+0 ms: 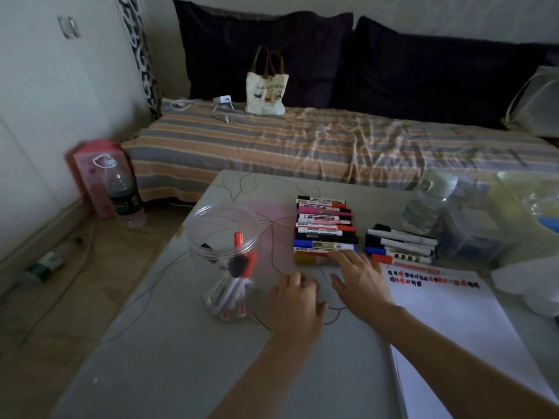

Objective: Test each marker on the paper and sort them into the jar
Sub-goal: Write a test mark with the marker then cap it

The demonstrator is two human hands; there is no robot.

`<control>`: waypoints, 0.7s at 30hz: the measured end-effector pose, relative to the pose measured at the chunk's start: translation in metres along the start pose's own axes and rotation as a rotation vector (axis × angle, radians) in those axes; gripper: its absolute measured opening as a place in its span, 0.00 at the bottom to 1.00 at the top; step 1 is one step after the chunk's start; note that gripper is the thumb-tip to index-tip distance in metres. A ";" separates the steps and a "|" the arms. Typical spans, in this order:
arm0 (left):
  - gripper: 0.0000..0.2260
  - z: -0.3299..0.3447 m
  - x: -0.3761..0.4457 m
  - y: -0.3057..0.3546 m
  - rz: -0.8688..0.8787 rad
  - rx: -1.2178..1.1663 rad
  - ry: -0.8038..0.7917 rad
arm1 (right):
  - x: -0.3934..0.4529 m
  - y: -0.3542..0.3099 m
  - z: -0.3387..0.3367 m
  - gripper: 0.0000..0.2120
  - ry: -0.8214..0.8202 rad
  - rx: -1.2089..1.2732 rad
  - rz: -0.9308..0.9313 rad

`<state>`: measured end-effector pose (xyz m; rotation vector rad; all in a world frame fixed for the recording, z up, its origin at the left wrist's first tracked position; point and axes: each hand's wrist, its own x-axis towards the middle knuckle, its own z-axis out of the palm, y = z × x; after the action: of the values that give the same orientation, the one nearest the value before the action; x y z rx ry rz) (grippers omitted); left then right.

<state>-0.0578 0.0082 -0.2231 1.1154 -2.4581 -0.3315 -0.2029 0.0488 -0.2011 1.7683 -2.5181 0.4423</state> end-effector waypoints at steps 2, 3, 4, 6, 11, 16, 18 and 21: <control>0.15 0.002 0.001 -0.003 0.017 -0.010 0.003 | -0.004 0.004 0.005 0.21 0.047 -0.058 -0.003; 0.14 0.004 0.001 -0.005 0.032 -0.017 0.011 | -0.007 0.006 0.006 0.19 0.060 -0.079 -0.007; 0.12 0.005 0.001 -0.006 0.037 -0.032 0.014 | -0.009 0.007 0.007 0.15 0.079 -0.103 -0.013; 0.10 0.005 0.000 -0.008 0.022 -0.087 -0.017 | -0.014 0.008 0.005 0.09 0.070 -0.133 -0.024; 0.10 -0.018 0.004 0.008 -0.300 -0.567 0.015 | -0.035 0.008 -0.030 0.07 -0.036 0.085 0.062; 0.16 -0.034 0.006 0.046 -0.628 -1.330 -0.190 | -0.090 0.023 -0.059 0.04 0.019 0.170 0.109; 0.12 -0.035 0.002 0.059 -0.602 -1.427 -0.243 | -0.109 0.028 -0.059 0.05 0.088 0.227 0.097; 0.09 -0.036 -0.003 0.074 -0.577 -1.490 -0.294 | -0.122 0.032 -0.056 0.08 0.106 0.308 0.096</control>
<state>-0.0886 0.0573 -0.1642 0.9423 -1.2241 -2.1001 -0.1969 0.1850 -0.1775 1.6604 -2.5798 0.9489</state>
